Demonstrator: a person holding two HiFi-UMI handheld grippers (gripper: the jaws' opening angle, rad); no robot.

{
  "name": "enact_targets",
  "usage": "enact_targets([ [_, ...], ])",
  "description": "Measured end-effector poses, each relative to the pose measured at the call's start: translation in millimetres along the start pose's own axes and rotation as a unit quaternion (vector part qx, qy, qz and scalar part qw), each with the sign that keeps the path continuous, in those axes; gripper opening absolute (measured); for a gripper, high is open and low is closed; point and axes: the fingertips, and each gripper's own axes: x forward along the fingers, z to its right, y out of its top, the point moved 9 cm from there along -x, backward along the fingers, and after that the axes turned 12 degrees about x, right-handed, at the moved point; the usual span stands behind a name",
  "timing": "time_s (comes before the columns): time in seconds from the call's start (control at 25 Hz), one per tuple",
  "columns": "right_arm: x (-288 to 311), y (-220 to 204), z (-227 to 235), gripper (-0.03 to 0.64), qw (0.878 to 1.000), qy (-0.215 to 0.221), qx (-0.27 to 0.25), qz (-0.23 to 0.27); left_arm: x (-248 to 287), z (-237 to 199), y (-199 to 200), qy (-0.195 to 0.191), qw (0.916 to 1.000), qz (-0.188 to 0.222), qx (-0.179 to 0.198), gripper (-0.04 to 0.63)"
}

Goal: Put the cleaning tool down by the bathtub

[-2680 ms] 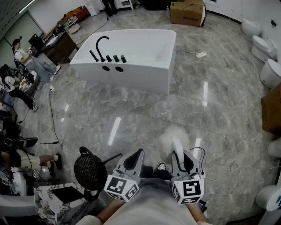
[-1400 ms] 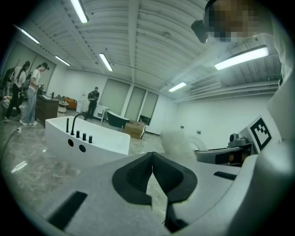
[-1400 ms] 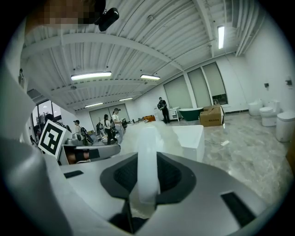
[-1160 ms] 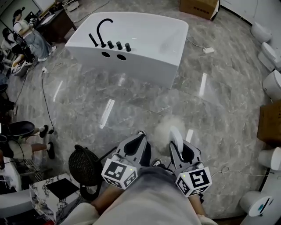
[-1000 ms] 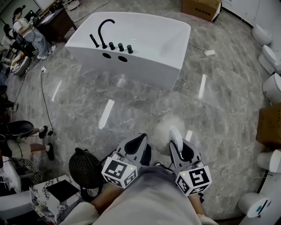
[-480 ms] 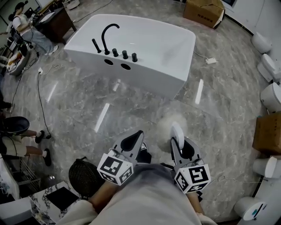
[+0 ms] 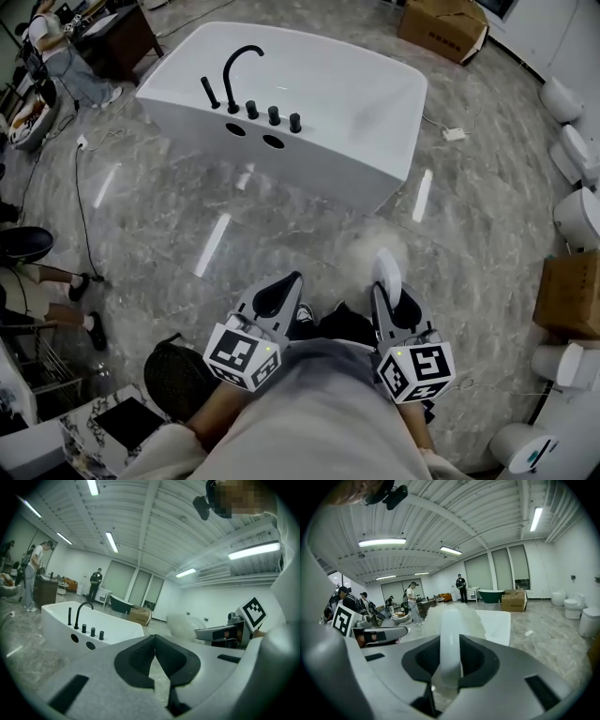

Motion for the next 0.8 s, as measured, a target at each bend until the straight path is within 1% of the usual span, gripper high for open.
enact_targets([
  [0.12,12,9,1,0.081,1.000,-0.005,-0.006,0.002,5,-15,0,0.021,0.9998,0.001,-0.003,0.009],
  [0.24,25,17,9,0.081,1.000,-0.008,-0.006,0.002,19,-24,2,0.016,0.9998,-0.001,-0.010,0.008],
  [0.32,37,24,17,0.081,1.000,-0.010,-0.001,0.001,31,-29,6,0.016,0.9999,-0.001,-0.006,0.008],
  [0.44,61,38,27,0.081,1.000,-0.008,-0.002,0.001,51,-40,14,0.026,0.9996,0.006,0.004,0.009],
  [0.64,113,64,44,0.081,1.000,0.007,0.001,-0.002,99,-72,23,0.032,0.9995,0.001,-0.003,0.009],
  [0.8,150,90,71,0.081,1.000,0.012,0.000,-0.012,148,-90,36,0.022,0.9997,-0.008,0.009,0.009],
])
